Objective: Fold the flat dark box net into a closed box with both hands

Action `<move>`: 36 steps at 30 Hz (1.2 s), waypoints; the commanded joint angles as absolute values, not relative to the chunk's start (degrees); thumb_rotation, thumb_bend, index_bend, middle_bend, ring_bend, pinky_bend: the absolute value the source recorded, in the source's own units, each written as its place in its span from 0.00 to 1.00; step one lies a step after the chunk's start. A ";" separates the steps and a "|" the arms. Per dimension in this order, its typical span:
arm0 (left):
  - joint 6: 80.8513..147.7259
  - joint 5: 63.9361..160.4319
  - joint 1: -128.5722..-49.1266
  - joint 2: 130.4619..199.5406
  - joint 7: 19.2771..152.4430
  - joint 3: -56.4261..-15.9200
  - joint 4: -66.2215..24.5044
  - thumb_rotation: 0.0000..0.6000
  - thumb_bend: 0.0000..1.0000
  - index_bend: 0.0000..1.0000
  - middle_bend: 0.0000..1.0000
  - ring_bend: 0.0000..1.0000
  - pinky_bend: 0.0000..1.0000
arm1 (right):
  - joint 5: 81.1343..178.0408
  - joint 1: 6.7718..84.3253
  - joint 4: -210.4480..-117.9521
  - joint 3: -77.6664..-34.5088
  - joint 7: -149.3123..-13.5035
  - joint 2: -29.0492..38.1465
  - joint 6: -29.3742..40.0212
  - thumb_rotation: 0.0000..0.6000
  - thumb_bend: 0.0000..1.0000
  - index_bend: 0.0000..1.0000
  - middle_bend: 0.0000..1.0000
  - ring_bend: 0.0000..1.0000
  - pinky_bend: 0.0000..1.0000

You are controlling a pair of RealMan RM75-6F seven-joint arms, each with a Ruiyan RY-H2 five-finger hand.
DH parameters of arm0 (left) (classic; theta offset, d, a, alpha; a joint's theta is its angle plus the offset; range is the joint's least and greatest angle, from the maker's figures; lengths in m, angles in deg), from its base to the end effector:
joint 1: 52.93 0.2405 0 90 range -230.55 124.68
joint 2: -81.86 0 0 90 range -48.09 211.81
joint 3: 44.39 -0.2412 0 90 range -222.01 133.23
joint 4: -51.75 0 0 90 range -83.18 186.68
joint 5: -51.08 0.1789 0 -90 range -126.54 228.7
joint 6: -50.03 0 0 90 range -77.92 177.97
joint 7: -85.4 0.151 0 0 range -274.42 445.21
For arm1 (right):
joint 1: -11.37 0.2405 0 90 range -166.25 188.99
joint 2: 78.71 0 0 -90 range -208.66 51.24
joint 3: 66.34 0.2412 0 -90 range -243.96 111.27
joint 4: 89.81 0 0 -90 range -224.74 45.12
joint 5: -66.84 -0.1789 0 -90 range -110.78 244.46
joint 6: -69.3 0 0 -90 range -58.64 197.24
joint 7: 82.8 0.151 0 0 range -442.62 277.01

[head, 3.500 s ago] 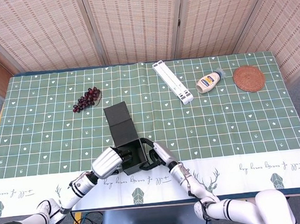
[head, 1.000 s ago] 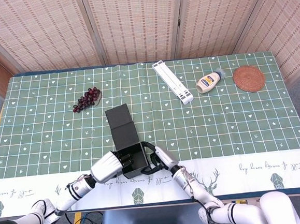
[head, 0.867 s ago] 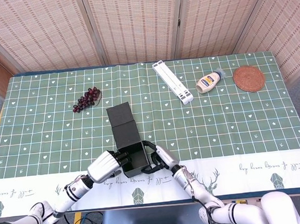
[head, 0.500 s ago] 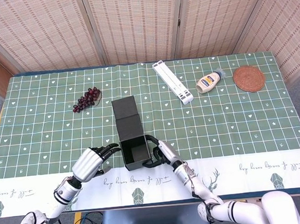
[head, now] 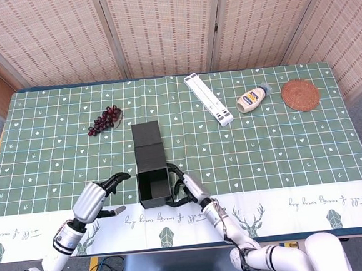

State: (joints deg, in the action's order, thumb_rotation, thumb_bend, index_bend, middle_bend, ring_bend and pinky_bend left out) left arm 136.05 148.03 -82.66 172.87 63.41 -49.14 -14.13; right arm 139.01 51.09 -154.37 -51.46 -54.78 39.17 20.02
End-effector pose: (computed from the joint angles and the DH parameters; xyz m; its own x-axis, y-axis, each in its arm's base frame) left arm -0.1927 0.2645 0.0431 0.1196 0.1517 0.9812 0.8207 -0.5713 -0.0117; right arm -0.0888 -0.2893 -0.1192 -0.4213 -0.5670 0.7079 -0.8571 -0.0062 -0.5151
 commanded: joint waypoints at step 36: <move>104.61 130.93 -87.58 170.29 48.10 -43.71 -28.87 1.00 0.10 0.00 0.00 0.53 0.84 | 140.35 41.59 -193.78 -48.84 -62.42 4.42 8.64 1.00 0.22 0.00 0.02 0.48 0.92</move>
State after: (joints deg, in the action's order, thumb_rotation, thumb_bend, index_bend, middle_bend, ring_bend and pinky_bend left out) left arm 105.29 131.57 -87.39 169.84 48.41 -44.16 -29.07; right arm 140.06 41.75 -194.05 -48.50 -62.75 4.54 8.72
